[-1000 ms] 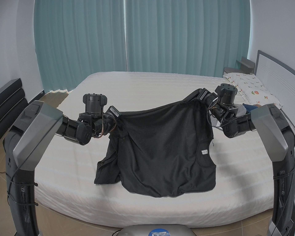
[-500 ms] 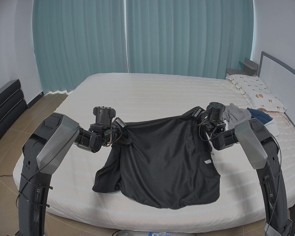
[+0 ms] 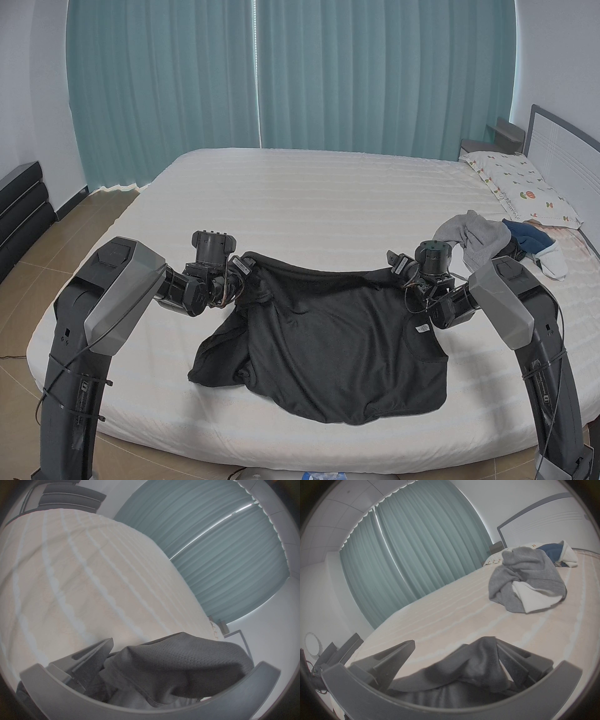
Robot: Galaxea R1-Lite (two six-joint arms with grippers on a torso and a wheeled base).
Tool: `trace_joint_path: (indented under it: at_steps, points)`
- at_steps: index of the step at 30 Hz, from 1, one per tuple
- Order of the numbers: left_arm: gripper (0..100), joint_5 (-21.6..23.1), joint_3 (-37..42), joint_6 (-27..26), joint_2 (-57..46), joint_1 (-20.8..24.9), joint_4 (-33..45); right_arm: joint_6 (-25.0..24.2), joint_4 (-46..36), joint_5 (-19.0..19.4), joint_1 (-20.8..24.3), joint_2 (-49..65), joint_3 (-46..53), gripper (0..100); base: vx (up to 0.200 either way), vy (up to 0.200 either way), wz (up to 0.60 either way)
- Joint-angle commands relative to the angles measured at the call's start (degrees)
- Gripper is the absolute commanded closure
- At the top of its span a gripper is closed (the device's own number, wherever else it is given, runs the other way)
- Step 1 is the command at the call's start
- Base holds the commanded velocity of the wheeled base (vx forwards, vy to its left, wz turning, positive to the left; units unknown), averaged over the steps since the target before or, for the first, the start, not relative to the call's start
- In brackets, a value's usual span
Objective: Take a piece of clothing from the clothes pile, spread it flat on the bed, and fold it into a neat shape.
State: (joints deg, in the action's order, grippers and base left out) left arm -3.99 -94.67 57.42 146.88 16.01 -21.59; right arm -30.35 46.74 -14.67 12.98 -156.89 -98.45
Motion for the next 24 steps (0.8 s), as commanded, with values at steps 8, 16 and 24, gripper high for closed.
trace_joint_path:
  at_steps: [8, 16, 24]
  points:
    - [0, 1.9, 3.5, -5.0, -4.1, -3.0, 15.3, -0.5, -0.1, 8.6, -3.8, 12.8, 18.3, 0, 0.000, 0.000, 0.00]
    - [0, 11.5, 14.4, -7.1, -12.8, -5.6, 18.0, -3.4, 0.8, 14.4, -4.4, 22.7, 36.2, 0, 0.000, 0.000, 0.00]
    - [0, 17.1, 20.4, -10.8, -15.5, -11.3, 18.7, -6.6, 2.6, 24.6, -4.2, 31.6, 56.4, 0, 0.000, 0.000, 0.00]
